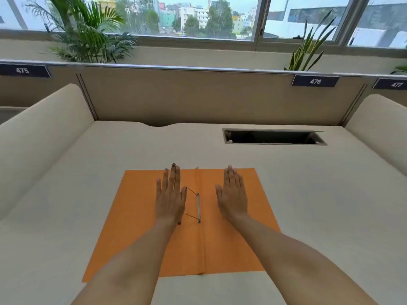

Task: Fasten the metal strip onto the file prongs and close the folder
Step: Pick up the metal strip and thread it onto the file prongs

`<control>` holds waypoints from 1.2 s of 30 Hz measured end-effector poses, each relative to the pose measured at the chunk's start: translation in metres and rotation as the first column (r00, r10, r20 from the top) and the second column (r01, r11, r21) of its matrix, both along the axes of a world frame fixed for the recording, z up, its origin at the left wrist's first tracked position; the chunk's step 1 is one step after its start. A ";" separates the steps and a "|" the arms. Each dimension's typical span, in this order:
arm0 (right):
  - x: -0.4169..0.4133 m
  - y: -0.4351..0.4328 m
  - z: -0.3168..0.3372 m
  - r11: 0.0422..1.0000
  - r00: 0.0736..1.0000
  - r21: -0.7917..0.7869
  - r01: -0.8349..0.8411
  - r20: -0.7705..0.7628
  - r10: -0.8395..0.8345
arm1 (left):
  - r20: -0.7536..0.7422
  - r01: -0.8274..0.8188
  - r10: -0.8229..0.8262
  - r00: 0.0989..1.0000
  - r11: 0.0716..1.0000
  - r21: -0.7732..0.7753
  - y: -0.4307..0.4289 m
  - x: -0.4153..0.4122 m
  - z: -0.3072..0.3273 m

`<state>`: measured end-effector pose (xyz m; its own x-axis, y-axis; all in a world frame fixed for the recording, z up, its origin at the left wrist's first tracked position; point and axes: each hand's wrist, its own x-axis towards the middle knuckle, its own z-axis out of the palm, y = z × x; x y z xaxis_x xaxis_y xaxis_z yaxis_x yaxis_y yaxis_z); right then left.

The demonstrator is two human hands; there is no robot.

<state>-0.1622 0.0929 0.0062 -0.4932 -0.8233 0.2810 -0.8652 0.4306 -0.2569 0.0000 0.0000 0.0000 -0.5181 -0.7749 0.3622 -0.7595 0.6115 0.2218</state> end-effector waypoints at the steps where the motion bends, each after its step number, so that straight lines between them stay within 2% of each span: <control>1: -0.001 0.004 -0.006 0.997 0.996 0.044 0.062 0.059 -0.065 | 0.023 -0.032 0.031 0.999 0.999 0.043 0.003 0.004 -0.004; 3: -0.002 0.012 -0.016 0.986 0.978 0.109 0.129 0.149 -0.145 | 0.041 -0.042 0.037 0.998 0.991 0.124 0.005 0.010 -0.013; 6: 0.001 0.021 -0.027 0.975 0.968 0.166 0.147 0.178 -0.176 | 0.050 -0.027 0.015 0.999 0.967 0.254 0.012 0.011 -0.026; 10: 0.005 0.023 -0.026 0.978 0.966 0.096 0.185 0.167 -0.199 | 0.065 -0.020 -0.009 0.998 0.900 0.436 0.016 -0.001 -0.028; 14: 0.011 0.023 -0.016 0.972 0.967 -0.025 0.234 0.109 -0.230 | 0.034 -0.028 0.012 0.999 0.862 0.506 0.013 -0.005 -0.026; 16: 0.014 0.023 -0.009 0.955 0.947 -0.003 0.297 0.126 -0.294 | 0.021 -0.034 0.028 0.999 0.849 0.527 0.012 -0.006 -0.026; 20: 0.016 0.023 0.005 0.872 0.837 0.130 0.471 0.245 -0.489 | 0.023 -0.056 0.051 0.998 0.852 0.521 0.012 -0.009 -0.027; 22: 0.016 0.024 0.011 0.836 0.789 0.220 0.503 0.278 -0.548 | 0.011 -0.060 0.063 0.998 0.853 0.519 0.012 -0.011 -0.029; 30: 0.004 0.015 0.032 0.784 0.611 0.337 0.522 0.494 -0.619 | 0.056 -0.021 -0.002 0.998 0.919 0.395 0.021 -0.015 -0.031; 36: -0.004 0.022 0.031 0.802 0.552 0.357 0.479 0.588 -0.591 | 0.142 0.012 -0.064 0.988 0.940 0.342 0.026 -0.018 -0.032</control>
<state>-0.1664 0.1145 0.0376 -0.8585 -0.3448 -0.3795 -0.0961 0.8352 -0.5415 -0.0184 0.0263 -0.0318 -0.5773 -0.8165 -0.0021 -0.7773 0.5488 0.3075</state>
